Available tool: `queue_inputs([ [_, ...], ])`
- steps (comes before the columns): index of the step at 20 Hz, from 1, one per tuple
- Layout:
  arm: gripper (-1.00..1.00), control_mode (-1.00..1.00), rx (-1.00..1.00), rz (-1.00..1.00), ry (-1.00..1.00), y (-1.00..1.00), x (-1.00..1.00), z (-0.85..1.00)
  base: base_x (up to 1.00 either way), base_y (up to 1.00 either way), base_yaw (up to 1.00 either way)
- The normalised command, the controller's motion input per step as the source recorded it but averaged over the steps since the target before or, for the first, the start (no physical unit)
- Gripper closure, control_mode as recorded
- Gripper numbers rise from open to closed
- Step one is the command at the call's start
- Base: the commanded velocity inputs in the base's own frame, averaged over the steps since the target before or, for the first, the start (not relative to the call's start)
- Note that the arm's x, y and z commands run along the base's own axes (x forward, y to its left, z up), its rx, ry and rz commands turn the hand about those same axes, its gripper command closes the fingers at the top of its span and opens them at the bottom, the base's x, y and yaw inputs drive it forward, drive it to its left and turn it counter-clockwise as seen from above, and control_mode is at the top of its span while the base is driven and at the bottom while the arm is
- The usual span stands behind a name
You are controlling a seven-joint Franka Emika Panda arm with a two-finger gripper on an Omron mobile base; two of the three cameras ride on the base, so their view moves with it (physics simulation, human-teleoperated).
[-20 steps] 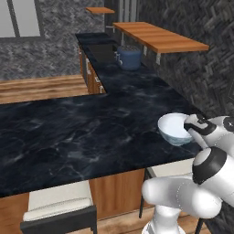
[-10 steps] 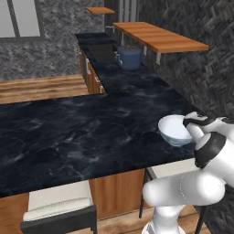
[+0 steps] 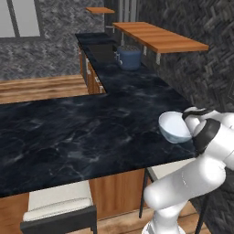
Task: Pick up the bowls from the cabinet and place each bowl in front of a stool on the dining counter.
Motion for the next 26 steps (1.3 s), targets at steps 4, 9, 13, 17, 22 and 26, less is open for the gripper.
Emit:
queue_inputs([
  [4,-1.0,-1.0,0.0,0.0,0.0,-0.02,-0.03,0.01,0.0,0.0,0.0],
  [9,-1.0,-1.0,0.0,0.0,0.0,-0.1,-0.08,0.37,0.0,0.0,0.0],
  [13,-1.0,-1.0,-0.03,0.0,-0.02,-0.19,0.0,0.87,0.0,0.0,0.0],
  [17,-1.0,-1.0,-0.07,0.01,-0.05,-0.17,0.0,1.0,0.0,0.0,0.0],
  [22,-1.0,-1.0,-0.11,0.08,-0.02,-0.02,-0.45,1.0,0.0,0.0,0.0],
  [26,-1.0,-1.0,-0.16,0.15,0.0,0.03,-0.84,1.0,0.0,0.0,0.0],
])
